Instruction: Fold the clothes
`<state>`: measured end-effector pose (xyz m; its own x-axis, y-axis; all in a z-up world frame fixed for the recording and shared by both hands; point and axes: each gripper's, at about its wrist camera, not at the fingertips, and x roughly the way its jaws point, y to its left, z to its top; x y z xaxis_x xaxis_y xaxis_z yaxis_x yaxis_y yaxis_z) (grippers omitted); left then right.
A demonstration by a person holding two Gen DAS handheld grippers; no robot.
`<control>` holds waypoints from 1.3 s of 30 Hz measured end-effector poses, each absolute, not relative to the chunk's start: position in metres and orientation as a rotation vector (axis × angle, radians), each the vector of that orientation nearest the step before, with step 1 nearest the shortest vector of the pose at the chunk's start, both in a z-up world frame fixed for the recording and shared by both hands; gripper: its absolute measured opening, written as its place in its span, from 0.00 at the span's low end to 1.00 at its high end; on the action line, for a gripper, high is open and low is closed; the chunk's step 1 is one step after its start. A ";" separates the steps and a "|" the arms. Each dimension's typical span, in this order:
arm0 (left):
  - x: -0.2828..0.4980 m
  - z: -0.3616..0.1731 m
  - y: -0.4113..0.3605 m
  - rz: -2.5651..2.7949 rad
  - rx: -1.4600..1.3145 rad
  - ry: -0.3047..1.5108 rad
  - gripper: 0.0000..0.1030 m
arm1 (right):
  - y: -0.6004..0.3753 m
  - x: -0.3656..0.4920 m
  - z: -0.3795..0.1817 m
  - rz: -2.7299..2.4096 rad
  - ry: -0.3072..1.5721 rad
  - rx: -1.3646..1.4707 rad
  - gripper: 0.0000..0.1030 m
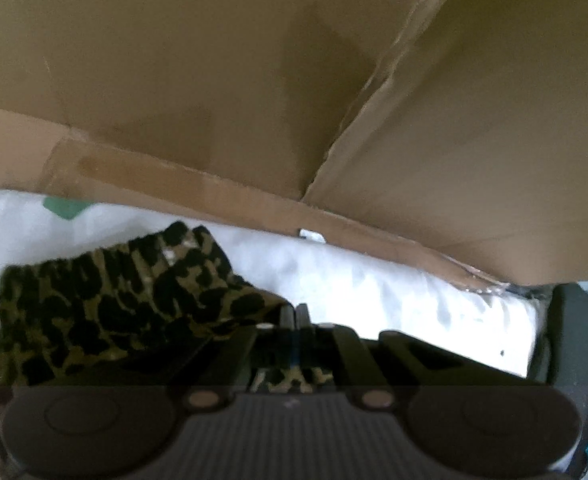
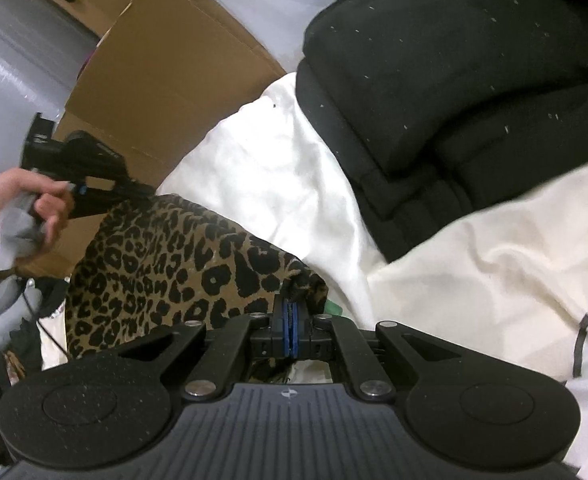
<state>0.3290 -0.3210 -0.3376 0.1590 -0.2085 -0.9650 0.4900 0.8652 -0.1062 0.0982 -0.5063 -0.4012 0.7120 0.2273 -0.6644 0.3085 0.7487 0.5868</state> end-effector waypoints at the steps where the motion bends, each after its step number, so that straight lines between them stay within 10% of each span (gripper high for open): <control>1: 0.329 -0.341 -0.322 -0.512 0.259 1.320 0.00 | -0.506 0.098 -0.400 -0.046 0.799 0.732 0.00; 19: 0.293 -0.310 -0.327 -0.626 0.396 1.319 0.35 | -0.507 0.087 -0.393 -0.100 0.794 0.793 0.03; 39: 0.289 -0.355 -0.333 -0.652 0.311 1.365 0.45 | -0.513 0.095 -0.392 -0.069 0.798 0.771 0.00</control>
